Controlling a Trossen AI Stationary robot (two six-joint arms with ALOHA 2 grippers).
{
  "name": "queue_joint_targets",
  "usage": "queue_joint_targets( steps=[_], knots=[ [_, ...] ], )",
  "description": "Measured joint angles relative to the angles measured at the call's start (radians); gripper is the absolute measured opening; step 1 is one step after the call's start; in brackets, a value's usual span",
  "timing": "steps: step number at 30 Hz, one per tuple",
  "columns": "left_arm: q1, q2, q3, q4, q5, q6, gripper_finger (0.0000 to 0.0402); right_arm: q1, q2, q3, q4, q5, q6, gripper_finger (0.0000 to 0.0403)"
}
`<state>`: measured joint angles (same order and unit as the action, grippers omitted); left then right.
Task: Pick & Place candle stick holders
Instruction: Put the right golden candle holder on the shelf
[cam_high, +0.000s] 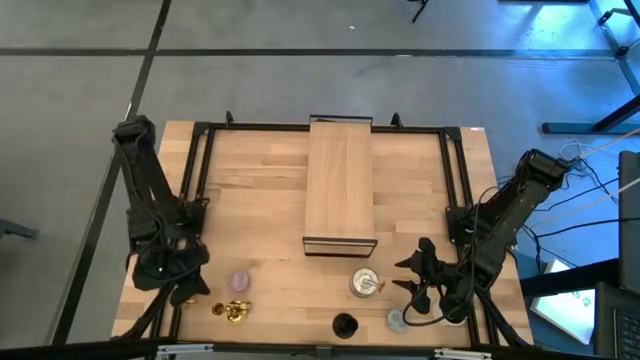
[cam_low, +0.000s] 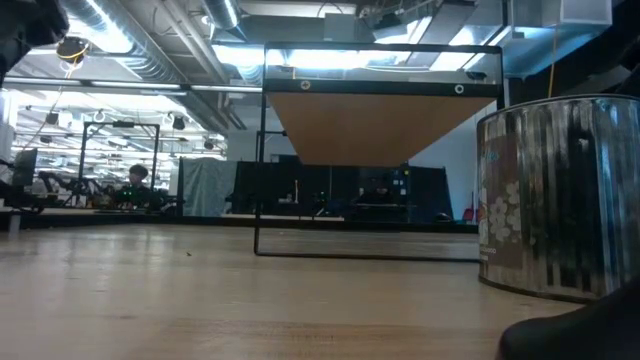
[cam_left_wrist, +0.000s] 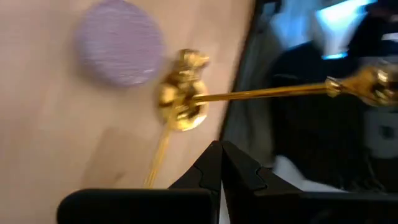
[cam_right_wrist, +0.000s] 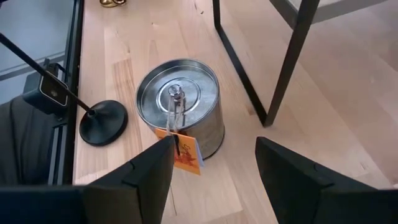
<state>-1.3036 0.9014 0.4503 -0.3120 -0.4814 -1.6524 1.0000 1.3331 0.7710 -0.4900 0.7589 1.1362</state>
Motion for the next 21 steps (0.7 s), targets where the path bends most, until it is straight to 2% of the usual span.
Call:
queue_joint_targets(
  steps=[4,10,14,19,21],
  knots=[
    [-0.062,0.095,-0.092,0.270,-0.146,0.087,0.0002,0.000,0.000,0.000,0.000,0.000,-0.010,0.0229],
    [-0.092,0.291,-0.101,0.479,-0.306,0.136,0.0002,-0.003,-0.027,0.006,0.003,0.020,-0.022,0.0229],
    [-0.082,0.438,-0.006,0.496,-0.380,0.276,0.0002,-0.003,-0.040,0.006,0.035,0.053,-0.054,0.0229],
    [-0.077,0.596,0.167,0.463,-0.435,0.524,0.0002,-0.003,-0.041,0.006,0.157,0.099,-0.199,0.0229],
    [-0.078,0.638,0.209,0.443,-0.426,0.593,0.0002,-0.003,-0.041,0.006,0.218,0.122,-0.270,0.0229]
  ],
)
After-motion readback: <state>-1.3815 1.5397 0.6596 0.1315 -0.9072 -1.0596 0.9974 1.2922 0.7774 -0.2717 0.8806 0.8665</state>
